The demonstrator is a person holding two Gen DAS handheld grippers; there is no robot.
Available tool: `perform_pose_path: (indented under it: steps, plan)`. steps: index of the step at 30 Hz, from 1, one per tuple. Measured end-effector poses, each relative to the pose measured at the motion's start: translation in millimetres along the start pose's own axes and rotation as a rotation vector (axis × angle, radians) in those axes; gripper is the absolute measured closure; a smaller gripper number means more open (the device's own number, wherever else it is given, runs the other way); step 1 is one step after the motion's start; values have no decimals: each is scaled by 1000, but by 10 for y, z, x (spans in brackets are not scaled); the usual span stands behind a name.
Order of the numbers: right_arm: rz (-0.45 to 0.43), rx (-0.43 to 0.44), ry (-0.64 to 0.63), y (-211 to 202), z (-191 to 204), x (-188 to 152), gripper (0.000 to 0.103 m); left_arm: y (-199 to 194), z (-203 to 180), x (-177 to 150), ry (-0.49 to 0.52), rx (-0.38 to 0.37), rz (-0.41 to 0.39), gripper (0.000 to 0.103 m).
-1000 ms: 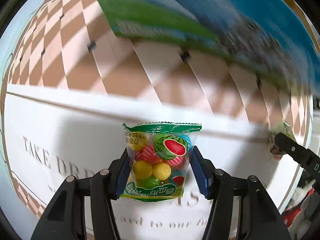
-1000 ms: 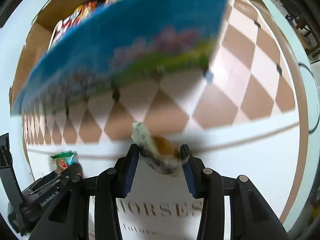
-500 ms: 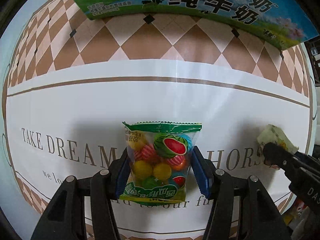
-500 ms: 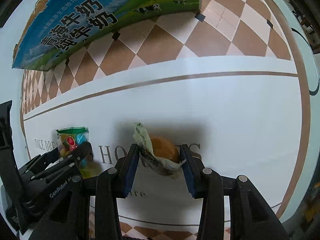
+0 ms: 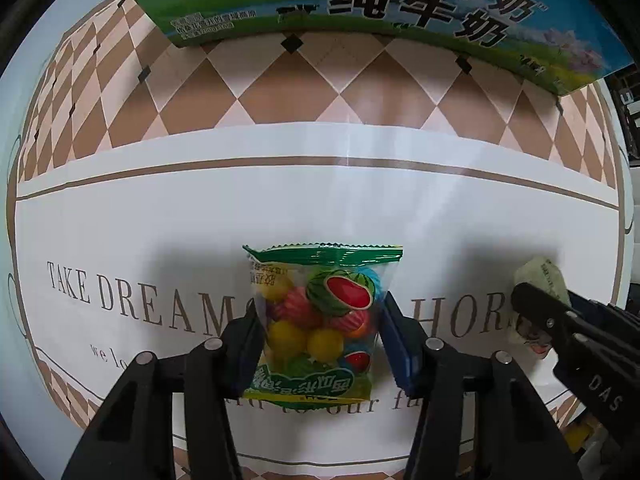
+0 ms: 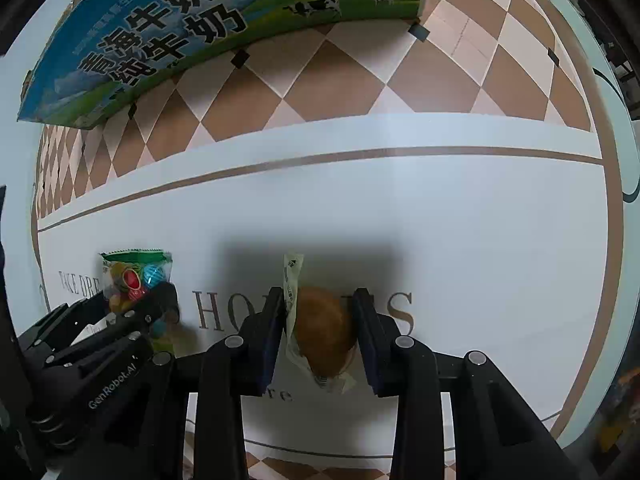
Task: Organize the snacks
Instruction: 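Carry both packs over the box and open both tools to drop them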
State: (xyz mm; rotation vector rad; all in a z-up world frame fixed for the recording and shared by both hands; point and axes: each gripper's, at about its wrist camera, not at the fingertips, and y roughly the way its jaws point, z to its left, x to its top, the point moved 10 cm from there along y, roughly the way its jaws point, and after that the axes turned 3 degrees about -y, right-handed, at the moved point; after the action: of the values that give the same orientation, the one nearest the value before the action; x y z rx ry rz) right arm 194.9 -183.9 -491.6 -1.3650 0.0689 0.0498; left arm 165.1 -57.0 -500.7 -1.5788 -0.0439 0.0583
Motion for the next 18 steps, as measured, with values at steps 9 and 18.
perform_pose_path:
  steps: [9,18]
  plan:
    - [-45,82,23,-337,164,-51,66,-586,-191,153,-14,-85,-63,53]
    - [-167,218,40,-1279,298,466,66,-1557,-427,889,-9,-242,-167,53]
